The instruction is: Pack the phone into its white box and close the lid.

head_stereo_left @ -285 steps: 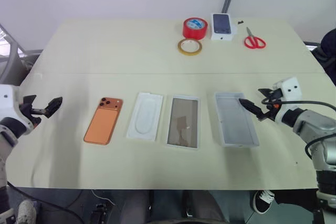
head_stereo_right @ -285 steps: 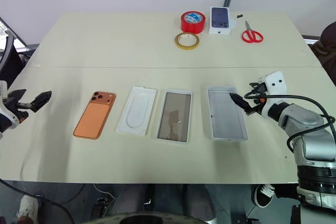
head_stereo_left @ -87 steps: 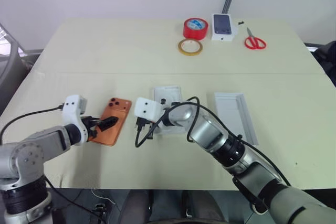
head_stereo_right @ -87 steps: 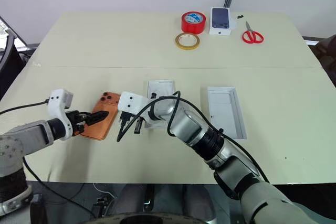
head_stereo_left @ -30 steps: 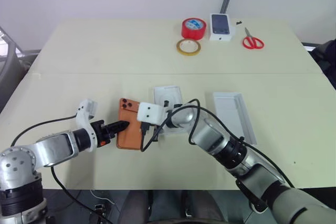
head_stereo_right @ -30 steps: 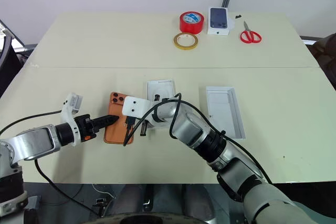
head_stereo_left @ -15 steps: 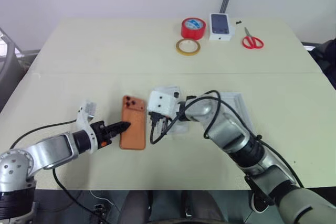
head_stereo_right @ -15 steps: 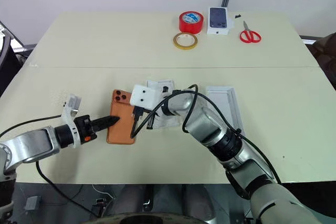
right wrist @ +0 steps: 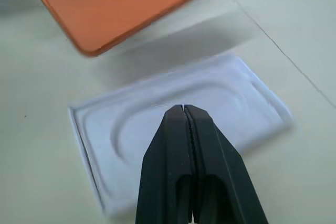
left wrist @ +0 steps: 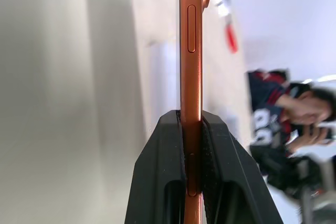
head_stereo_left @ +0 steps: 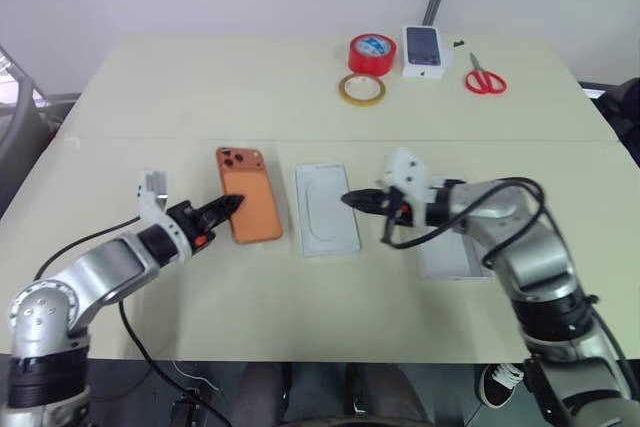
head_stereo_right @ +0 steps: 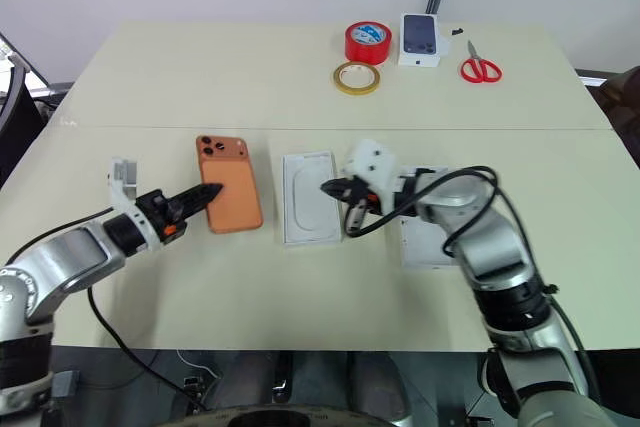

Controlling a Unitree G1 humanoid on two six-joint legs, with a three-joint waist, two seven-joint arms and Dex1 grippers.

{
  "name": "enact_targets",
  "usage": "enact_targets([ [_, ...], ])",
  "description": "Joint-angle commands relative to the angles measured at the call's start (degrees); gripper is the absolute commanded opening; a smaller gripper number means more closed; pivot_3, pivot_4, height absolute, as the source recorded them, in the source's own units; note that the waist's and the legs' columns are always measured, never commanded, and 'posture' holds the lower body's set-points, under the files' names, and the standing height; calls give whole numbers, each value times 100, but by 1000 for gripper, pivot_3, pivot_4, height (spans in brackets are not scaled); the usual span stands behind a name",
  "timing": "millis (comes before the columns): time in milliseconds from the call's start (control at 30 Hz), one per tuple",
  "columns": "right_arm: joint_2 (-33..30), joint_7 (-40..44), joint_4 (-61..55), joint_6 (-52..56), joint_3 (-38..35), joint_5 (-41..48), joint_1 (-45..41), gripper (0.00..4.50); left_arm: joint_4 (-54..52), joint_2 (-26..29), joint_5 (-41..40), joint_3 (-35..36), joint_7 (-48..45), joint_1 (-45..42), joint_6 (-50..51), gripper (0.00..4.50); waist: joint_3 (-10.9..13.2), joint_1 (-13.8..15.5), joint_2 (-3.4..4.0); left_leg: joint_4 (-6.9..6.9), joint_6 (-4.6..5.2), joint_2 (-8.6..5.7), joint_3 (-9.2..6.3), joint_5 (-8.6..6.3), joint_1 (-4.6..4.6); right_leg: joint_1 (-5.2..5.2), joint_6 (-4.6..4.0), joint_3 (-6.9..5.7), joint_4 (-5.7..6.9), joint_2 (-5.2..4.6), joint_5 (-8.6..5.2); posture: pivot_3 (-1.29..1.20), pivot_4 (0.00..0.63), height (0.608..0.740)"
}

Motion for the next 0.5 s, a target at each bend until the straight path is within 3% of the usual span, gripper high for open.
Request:
enact_targets([
  [33, -303, -1, -44, -118, -430, 239, 208, 0, -202, -358, -146, -426, 323, -321, -264, 36, 0, -11, 0, 0, 0, 0, 2, 0, 0, 0, 0, 1, -1, 0, 0, 0, 150, 740],
  [267, -637, -241, -127, -240, -586, 253, 562, 0, 449, -1080, 484, -1304, 367, -865, -315, 36, 0, -3, 0, 7, -8, 5, 2, 6, 1, 4, 0, 3, 1, 15, 0, 0, 150, 740],
  [500, -768, -378, -258, -292, -645, 317, 794, 0, 714, -1202, 877, -1409, 210, -984, -124, 36, 1, 3, 0, 10, -37, 7, 1, 22, 0, 5, 1, 5, 1, 21, 0, 0, 150, 740],
])
